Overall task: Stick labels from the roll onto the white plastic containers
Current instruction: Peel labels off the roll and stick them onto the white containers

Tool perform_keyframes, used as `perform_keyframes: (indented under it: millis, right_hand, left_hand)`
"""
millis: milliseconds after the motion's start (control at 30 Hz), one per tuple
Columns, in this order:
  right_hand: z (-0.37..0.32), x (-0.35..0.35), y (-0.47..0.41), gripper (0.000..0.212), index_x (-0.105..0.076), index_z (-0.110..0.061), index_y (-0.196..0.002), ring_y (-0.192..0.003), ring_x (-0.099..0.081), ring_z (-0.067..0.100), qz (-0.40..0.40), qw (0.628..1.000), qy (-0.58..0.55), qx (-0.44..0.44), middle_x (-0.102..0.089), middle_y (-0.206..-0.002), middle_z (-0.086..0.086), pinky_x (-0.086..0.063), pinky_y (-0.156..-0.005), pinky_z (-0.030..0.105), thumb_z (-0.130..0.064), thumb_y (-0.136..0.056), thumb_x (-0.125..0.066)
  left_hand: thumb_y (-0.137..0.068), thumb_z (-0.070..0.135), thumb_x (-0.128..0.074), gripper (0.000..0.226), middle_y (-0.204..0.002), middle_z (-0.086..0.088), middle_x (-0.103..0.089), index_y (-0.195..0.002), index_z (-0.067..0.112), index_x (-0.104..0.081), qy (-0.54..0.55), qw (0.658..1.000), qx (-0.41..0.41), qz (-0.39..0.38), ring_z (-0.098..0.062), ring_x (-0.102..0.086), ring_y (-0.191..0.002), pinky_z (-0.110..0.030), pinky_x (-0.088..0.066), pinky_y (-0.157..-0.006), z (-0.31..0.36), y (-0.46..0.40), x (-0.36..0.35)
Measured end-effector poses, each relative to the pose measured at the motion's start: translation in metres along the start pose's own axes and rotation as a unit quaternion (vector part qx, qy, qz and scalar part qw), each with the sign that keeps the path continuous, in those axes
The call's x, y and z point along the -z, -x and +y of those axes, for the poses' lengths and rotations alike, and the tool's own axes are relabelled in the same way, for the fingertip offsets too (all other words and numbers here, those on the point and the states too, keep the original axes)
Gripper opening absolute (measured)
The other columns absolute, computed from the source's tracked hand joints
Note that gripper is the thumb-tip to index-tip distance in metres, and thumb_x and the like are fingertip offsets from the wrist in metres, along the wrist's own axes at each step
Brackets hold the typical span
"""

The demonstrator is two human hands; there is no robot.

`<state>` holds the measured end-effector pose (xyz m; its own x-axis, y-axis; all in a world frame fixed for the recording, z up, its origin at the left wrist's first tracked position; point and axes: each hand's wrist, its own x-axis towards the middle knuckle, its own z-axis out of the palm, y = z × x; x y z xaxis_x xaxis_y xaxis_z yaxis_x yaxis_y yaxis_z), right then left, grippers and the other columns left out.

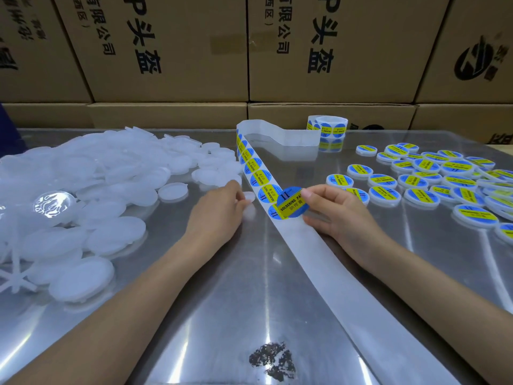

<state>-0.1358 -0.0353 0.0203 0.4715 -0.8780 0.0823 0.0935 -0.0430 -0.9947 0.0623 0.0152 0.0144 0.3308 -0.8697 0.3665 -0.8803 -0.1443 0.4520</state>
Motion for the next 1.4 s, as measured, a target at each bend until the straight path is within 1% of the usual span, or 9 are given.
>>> perform_keyframes:
  millis: [67, 133, 200, 267, 400, 533, 700, 833, 1400]
  right_hand:
    - [0.0, 0.001, -0.001, 0.009, -0.068, -0.018, -0.083, -0.091, -0.066, 0.01, -0.001, 1.0, -0.019, -0.005, -0.073, -0.091, 0.0, -0.051, -0.078, 0.022, -0.025, -0.084, -0.063]
    - [-0.001, 0.002, 0.0, 0.011, -0.069, -0.017, -0.08, -0.088, -0.068, 0.01, -0.004, 0.999, -0.053, -0.01, -0.074, -0.09, 0.0, -0.053, -0.072, 0.02, -0.027, -0.079, -0.065]
    - [-0.002, 0.003, 0.0, 0.015, -0.069, -0.015, -0.079, -0.085, -0.07, 0.01, -0.009, 0.996, -0.092, -0.015, -0.075, -0.088, 0.001, -0.053, -0.066, 0.018, -0.028, -0.073, -0.065]
    - [-0.002, 0.003, 0.0, 0.016, -0.069, -0.015, -0.081, -0.087, -0.07, 0.01, -0.012, 0.994, -0.103, -0.021, -0.075, -0.089, 0.001, -0.054, -0.067, 0.018, -0.028, -0.073, -0.064]
    - [-0.001, 0.004, -0.002, 0.024, -0.068, -0.016, -0.088, -0.094, -0.068, 0.009, -0.012, 0.995, -0.089, -0.036, -0.074, -0.093, -0.001, -0.051, -0.082, 0.021, -0.032, -0.072, -0.064]
    - [-0.001, 0.003, -0.003, 0.03, -0.069, -0.014, -0.092, -0.09, -0.068, 0.01, -0.006, 0.995, -0.092, -0.046, -0.074, -0.091, -0.001, -0.049, -0.085, 0.023, -0.033, -0.069, -0.065]
    - [-0.003, 0.004, -0.003, 0.05, -0.066, -0.005, -0.109, -0.099, -0.065, 0.018, 0.004, 0.994, -0.101, -0.051, -0.072, -0.104, 0.009, -0.047, -0.094, 0.029, -0.033, -0.067, -0.066]
    - [-0.003, 0.004, -0.002, 0.055, -0.066, -0.004, -0.112, -0.102, -0.065, 0.02, 0.005, 0.994, -0.097, -0.054, -0.071, -0.107, 0.011, -0.048, -0.095, 0.03, -0.034, -0.066, -0.067]
    - [-0.003, 0.004, -0.003, 0.042, -0.069, -0.011, -0.097, -0.08, -0.07, 0.01, 0.01, 0.995, -0.09, -0.045, -0.075, -0.089, 0.002, -0.053, -0.067, 0.016, -0.035, -0.063, -0.068]
  left_hand:
    - [-0.095, 0.033, -0.052, 0.018, -0.078, 0.005, -0.061, -0.081, 0.021, -0.053, 0.182, 0.983, 0.031, -0.009, -0.01, -0.055, -0.069, -0.016, -0.039, -0.059, 0.008, -0.002, 0.002]
    - [-0.097, 0.029, -0.051, 0.017, -0.087, -0.001, -0.065, -0.083, 0.02, -0.056, 0.393, 0.913, 0.088, -0.066, -0.009, -0.06, -0.073, -0.012, -0.046, -0.068, 0.018, -0.002, 0.003]
    - [-0.098, 0.026, -0.047, 0.018, -0.094, -0.006, -0.069, -0.091, 0.014, -0.059, 0.523, 0.832, 0.113, -0.145, -0.015, -0.066, -0.081, -0.022, -0.054, -0.077, 0.025, 0.0, 0.003]
    - [-0.099, 0.025, -0.045, 0.02, -0.095, -0.007, -0.07, -0.098, 0.012, -0.06, 0.578, 0.784, 0.121, -0.191, -0.016, -0.069, -0.08, -0.026, -0.056, -0.079, 0.028, 0.004, 0.002]
    - [-0.098, 0.026, -0.045, 0.024, -0.096, -0.005, -0.071, -0.109, 0.011, -0.061, 0.613, 0.747, 0.125, -0.225, -0.014, -0.07, -0.078, -0.024, -0.056, -0.078, 0.034, 0.008, 0.001]
    - [-0.097, 0.026, -0.046, 0.025, -0.099, -0.007, -0.07, -0.111, 0.011, -0.06, 0.625, 0.734, 0.127, -0.232, -0.014, -0.07, -0.08, -0.024, -0.058, -0.075, 0.036, 0.009, 0.001]
    - [-0.097, 0.027, -0.047, 0.022, -0.093, -0.003, -0.073, -0.102, 0.014, -0.064, 0.63, 0.728, 0.123, -0.239, -0.013, -0.071, -0.078, -0.023, -0.058, -0.071, 0.039, 0.011, -0.001]
    - [-0.096, 0.028, -0.048, 0.023, -0.092, -0.002, -0.073, -0.104, 0.013, -0.064, 0.632, 0.726, 0.125, -0.242, -0.012, -0.071, -0.076, -0.022, -0.057, -0.068, 0.04, 0.011, -0.001]
    - [-0.096, 0.03, -0.049, 0.024, -0.095, -0.003, -0.073, -0.107, 0.015, -0.064, 0.63, 0.724, 0.121, -0.255, -0.014, -0.071, -0.08, -0.022, -0.056, -0.068, 0.04, 0.012, -0.002]
